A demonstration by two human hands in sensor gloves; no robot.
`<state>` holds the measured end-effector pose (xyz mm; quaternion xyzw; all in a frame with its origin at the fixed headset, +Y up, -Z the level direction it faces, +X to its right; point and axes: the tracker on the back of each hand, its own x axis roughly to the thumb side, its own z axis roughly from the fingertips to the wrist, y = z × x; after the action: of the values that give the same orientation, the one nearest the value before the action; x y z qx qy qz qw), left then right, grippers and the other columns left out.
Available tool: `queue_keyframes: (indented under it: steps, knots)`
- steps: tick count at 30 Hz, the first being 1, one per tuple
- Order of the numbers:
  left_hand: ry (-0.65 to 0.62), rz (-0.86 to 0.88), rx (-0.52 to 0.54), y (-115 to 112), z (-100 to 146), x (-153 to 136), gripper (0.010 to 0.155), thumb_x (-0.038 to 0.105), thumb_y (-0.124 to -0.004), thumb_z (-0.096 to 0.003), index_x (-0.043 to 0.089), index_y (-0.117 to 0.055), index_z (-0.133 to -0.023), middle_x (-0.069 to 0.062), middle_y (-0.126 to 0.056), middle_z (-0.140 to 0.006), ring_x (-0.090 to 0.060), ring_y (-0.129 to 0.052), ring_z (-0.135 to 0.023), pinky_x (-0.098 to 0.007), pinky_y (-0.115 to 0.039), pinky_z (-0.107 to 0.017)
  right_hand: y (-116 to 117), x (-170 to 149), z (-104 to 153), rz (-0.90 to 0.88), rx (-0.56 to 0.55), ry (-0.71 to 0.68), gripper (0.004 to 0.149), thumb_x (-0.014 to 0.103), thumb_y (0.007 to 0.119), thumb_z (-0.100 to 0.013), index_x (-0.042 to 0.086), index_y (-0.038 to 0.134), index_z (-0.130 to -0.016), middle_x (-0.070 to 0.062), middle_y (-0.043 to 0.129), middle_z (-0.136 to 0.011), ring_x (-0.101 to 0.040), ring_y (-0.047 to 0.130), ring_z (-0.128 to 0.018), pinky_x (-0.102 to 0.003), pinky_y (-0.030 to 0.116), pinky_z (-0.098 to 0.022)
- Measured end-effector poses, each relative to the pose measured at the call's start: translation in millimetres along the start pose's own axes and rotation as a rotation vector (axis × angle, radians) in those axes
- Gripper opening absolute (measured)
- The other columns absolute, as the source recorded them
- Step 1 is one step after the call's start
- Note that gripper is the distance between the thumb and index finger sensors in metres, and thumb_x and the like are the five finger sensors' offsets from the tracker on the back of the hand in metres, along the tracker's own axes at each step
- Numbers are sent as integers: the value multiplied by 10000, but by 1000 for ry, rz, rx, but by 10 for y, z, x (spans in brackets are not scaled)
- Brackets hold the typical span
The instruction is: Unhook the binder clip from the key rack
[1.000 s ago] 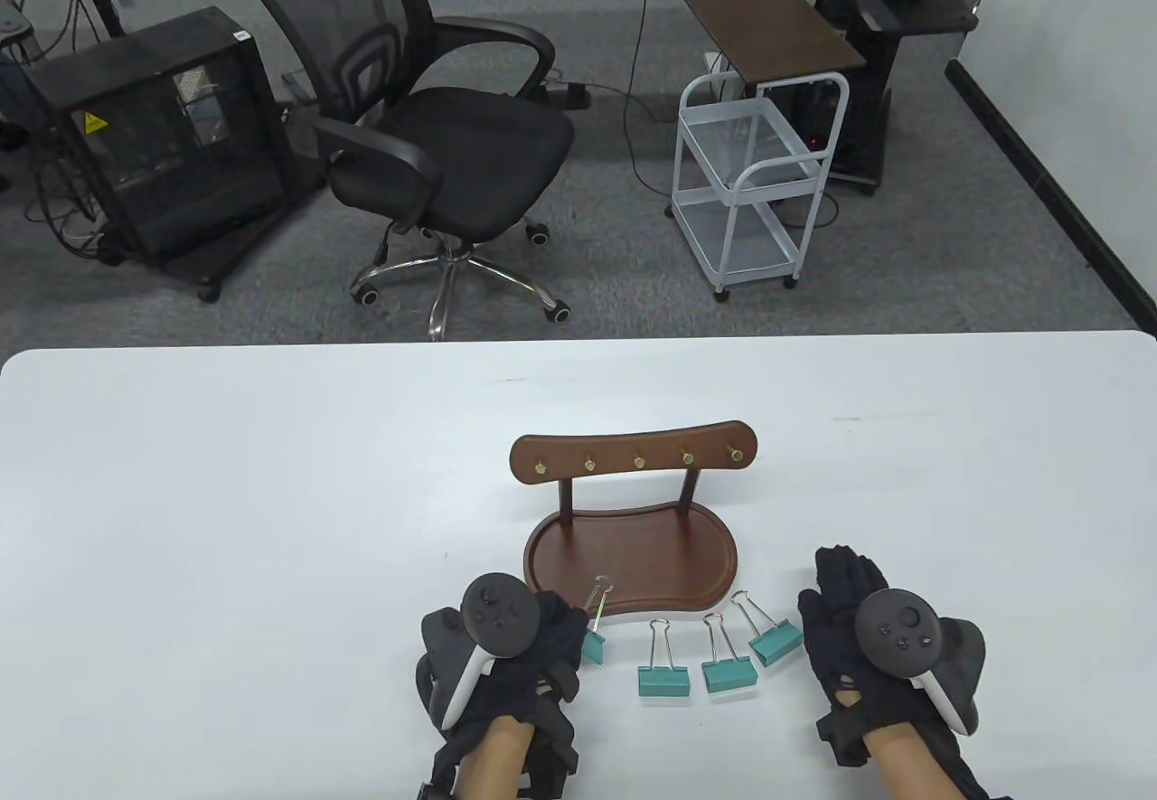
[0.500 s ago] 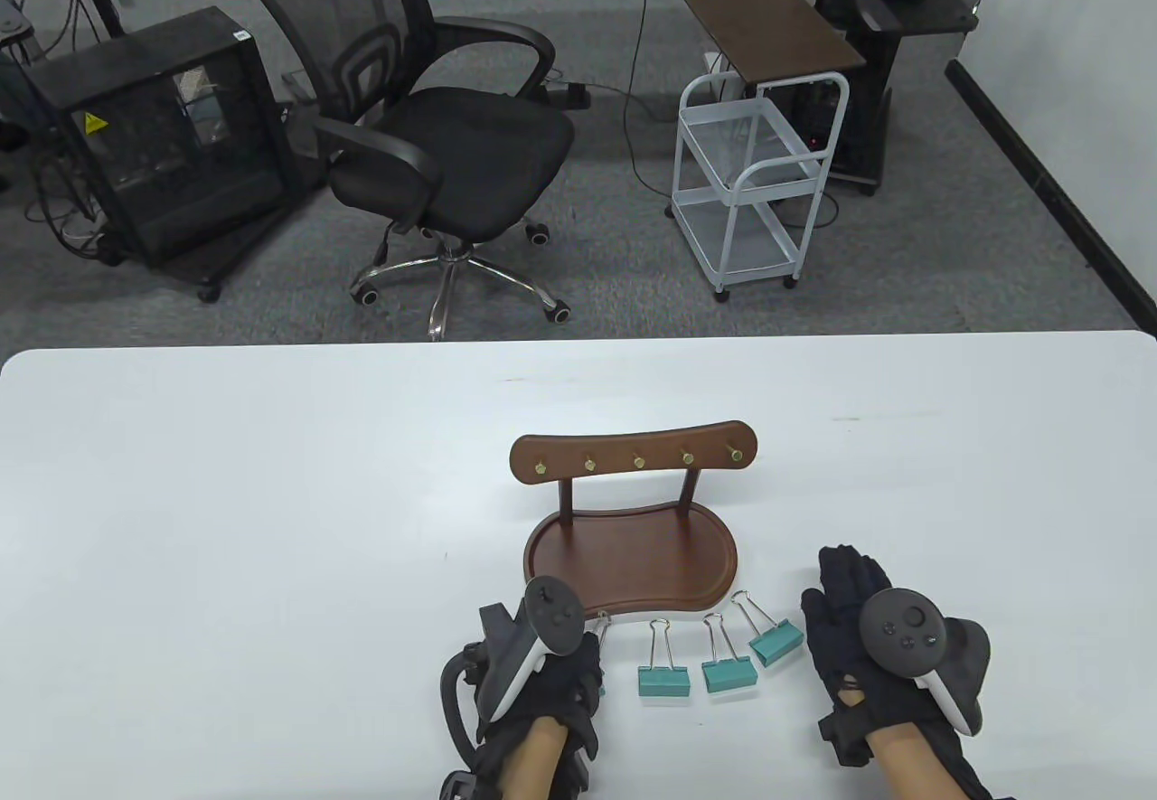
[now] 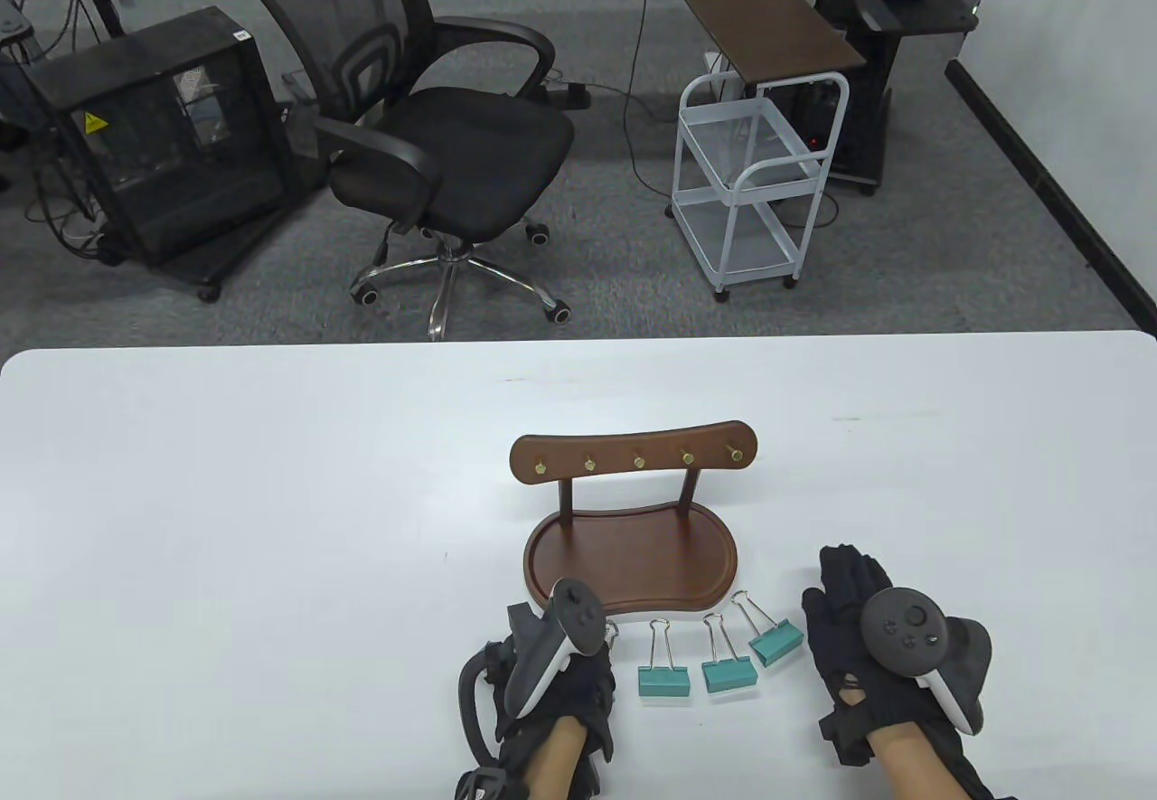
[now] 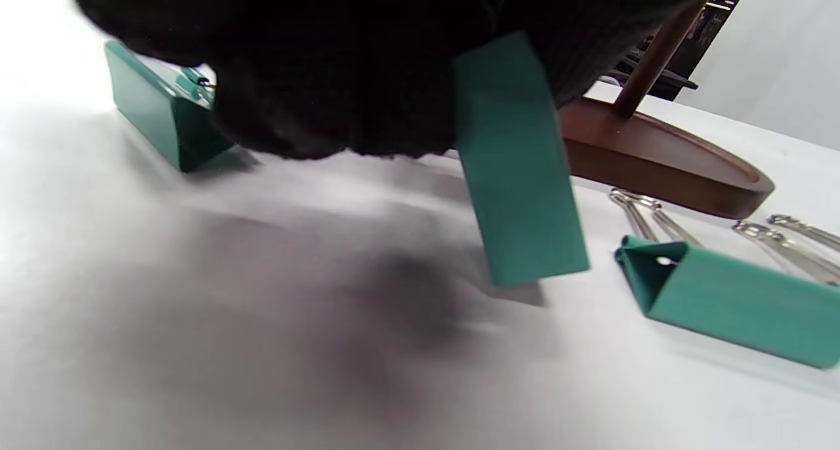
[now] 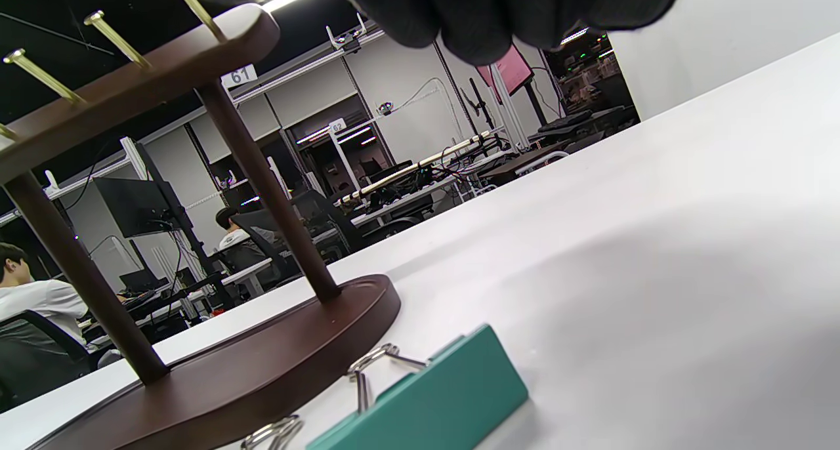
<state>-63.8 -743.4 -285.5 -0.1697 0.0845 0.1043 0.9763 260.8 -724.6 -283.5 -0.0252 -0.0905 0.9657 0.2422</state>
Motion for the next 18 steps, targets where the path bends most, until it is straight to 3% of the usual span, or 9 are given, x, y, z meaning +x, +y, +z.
queue_keyframes:
  steps: [18]
  knots:
    - [34, -303, 62, -32, -1, 133, 448, 556, -745, -547, 217, -867, -813, -39, -977, -626, -258, -996, -427, -455, -836, -314, 3, 9, -3, 5, 8, -2, 625, 514, 602, -403, 180, 564, -929, -116, 575, -1015, -394, 553, -907, -509, 581, -639]
